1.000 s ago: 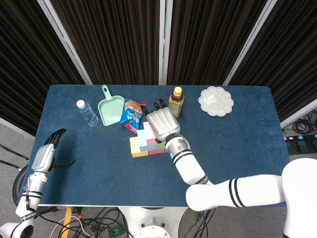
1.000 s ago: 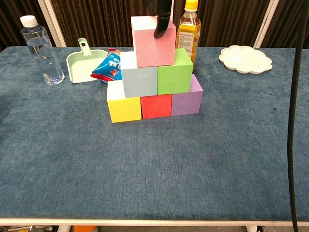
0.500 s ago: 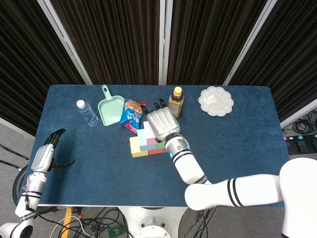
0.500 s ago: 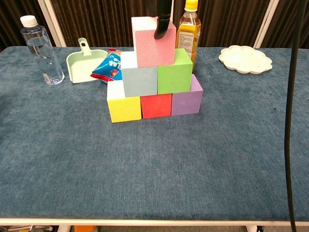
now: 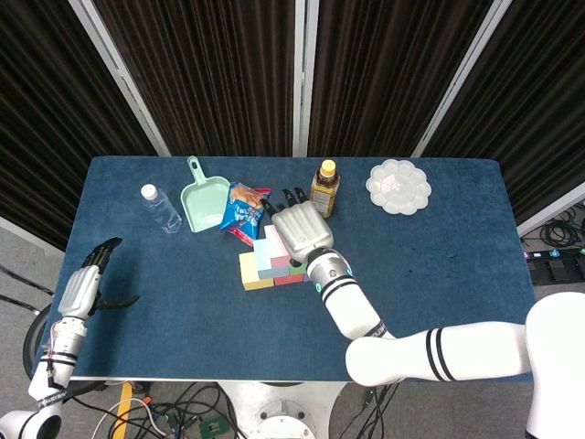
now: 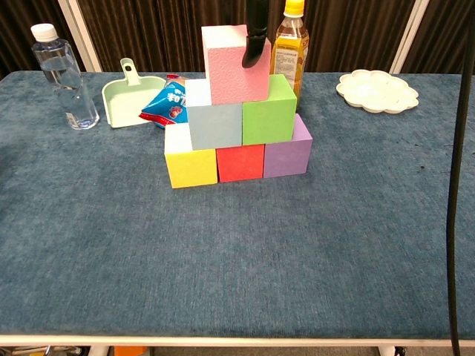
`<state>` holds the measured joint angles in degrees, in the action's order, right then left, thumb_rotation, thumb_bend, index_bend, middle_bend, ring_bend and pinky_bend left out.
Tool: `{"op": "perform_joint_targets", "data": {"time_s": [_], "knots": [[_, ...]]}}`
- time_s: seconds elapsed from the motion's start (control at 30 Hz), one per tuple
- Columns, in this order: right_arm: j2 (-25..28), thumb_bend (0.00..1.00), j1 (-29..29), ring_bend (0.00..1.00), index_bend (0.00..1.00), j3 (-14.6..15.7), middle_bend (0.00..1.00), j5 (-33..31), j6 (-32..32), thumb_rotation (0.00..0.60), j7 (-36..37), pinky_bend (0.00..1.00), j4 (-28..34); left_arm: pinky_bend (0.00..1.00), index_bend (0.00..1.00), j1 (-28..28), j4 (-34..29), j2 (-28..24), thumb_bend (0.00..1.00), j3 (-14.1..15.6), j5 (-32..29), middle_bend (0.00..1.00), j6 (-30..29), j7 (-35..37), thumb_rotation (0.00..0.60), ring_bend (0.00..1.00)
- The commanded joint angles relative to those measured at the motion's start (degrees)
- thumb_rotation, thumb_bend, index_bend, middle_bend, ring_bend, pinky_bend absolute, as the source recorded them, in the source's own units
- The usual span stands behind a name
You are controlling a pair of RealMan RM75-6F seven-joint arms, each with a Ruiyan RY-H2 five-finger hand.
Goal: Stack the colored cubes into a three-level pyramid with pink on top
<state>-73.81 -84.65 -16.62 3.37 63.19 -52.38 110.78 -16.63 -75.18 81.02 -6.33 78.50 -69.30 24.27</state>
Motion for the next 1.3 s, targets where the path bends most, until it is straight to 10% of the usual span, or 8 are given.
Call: {"op": "perform_joint_targets", "data": {"time_s": [0.03, 0.63, 0.83, 1.0, 1.3], "knots": [[0.05, 0.02, 0.06, 0.00, 0.00, 0.01, 0.18, 0.05, -0.09, 0.600, 0.22, 0.00, 0.00, 0.09, 0.06, 0.01, 0.01, 0.01, 0.06, 0.00, -0.03, 0.02, 0.02, 0.01, 0.600, 0.00], [14.15, 0.00, 9.79, 0.00, 0.00, 1.51, 0.00, 10.95, 4.36, 0.600, 7.32, 0.00, 13.51, 0.09, 0.06, -0.14, -2.04, -1.79, 0.06, -0.75, 2.26, 0.02, -3.06, -0.81, 0.600, 0.00], [21.60, 0.00, 29.43, 0.00, 0.00, 15.49, 0.00, 42.61, 19.56, 0.600, 12.32, 0.00, 19.98, 0.09, 0.06, -0.09, -3.26, -4.52, 0.06, -1.41, 5.14, 0.02, -7.17, -3.15, 0.600, 0.00], [19.57, 0.00, 48.50, 0.00, 0.00, 28.51, 0.00, 66.83, 30.43, 0.600, 24.53, 0.00, 10.48, 0.09, 0.06, 0.25, -6.44, -6.62, 0.05, -0.61, 7.50, 0.02, -9.77, -10.75, 0.600, 0.00], [11.66, 0.00, 66.35, 0.00, 0.00, 32.12, 0.00, 77.23, 38.28, 0.600, 42.04, 0.00, -11.68, 0.08, 0.06, 3.02, -16.05, -10.22, 0.03, 2.70, 8.69, 0.02, -12.06, -25.65, 0.600, 0.00]]}}
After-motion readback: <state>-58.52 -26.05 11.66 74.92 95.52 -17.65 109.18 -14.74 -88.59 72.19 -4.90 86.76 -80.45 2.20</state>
